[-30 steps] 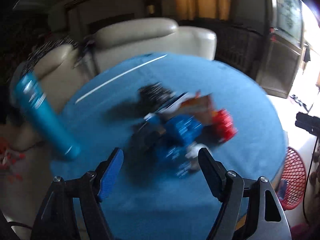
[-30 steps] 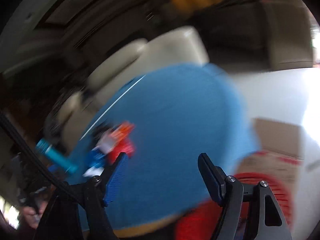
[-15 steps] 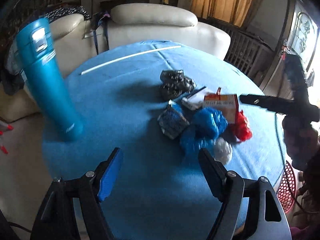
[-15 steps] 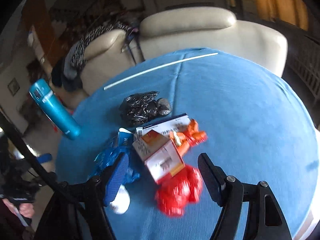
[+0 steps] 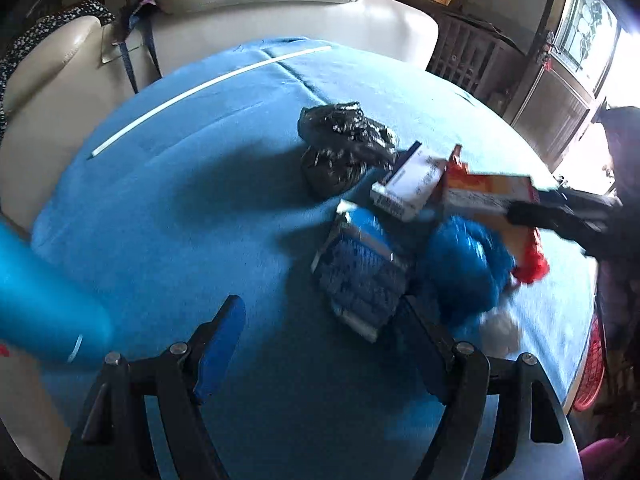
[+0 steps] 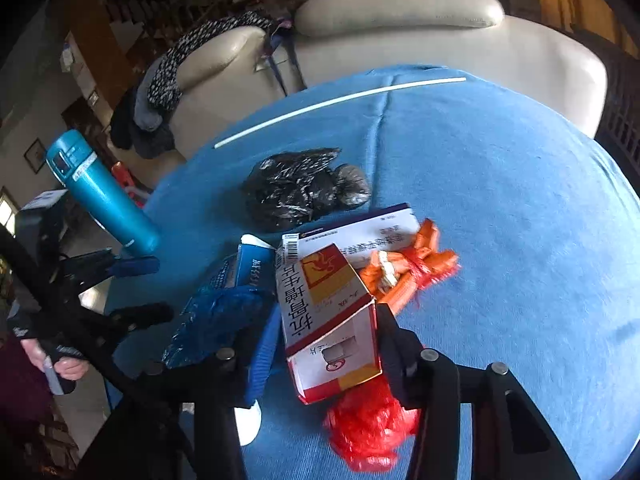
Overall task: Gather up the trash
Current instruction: 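Return the right gripper to the table and grasp the red-and-white medicine box, then grasp the crumpled blue toothpaste carton with the left gripper while the right holds the medicine box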
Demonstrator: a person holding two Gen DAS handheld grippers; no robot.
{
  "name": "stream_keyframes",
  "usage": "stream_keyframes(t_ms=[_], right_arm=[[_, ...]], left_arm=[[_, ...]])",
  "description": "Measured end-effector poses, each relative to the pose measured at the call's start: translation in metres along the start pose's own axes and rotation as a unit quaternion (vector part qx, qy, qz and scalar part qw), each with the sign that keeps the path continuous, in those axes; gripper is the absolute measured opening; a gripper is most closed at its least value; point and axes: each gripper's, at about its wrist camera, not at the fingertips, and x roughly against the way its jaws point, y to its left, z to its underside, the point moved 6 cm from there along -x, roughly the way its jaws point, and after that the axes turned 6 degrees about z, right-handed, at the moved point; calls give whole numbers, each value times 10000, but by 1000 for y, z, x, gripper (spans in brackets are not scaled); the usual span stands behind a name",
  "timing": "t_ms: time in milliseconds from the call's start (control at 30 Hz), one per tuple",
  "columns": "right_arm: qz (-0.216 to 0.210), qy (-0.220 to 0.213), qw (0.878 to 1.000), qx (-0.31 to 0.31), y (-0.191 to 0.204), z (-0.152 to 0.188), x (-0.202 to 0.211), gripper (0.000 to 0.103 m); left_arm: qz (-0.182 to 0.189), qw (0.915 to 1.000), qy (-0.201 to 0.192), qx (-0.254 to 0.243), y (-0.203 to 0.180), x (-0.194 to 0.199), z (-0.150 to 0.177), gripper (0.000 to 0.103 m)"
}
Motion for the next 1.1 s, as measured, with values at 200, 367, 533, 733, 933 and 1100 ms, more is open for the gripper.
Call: stream_keyframes(t_ms=[200,367,533,733,933,1100], right_arm=[[-209,-406,9967,-671,-19,18,42,49],[-314,-713,9897,-1199,-37,47,82,49],[-374,-860,9826,-1603,-53,76,110,49],[-433,-986,9740,-1995,-67,103,125,49],[-521,-1067,9675,-2231,-74,121,134,49],[-595,-1033,9674,-2236,-72,130,135,49]], left_arm=[[115,9996,243,76,-1,-33,-30,79],[100,9992,386,103,-6,-55,-34,79],[4,9995,323,-16,-25,-58,-27,79],[-154,9999,66,18,-32,-48,-19,68],[-152,9989,-181,405,-21,-23,-17,10],[-144,9992,-143,358,-21,-19,-10,10]])
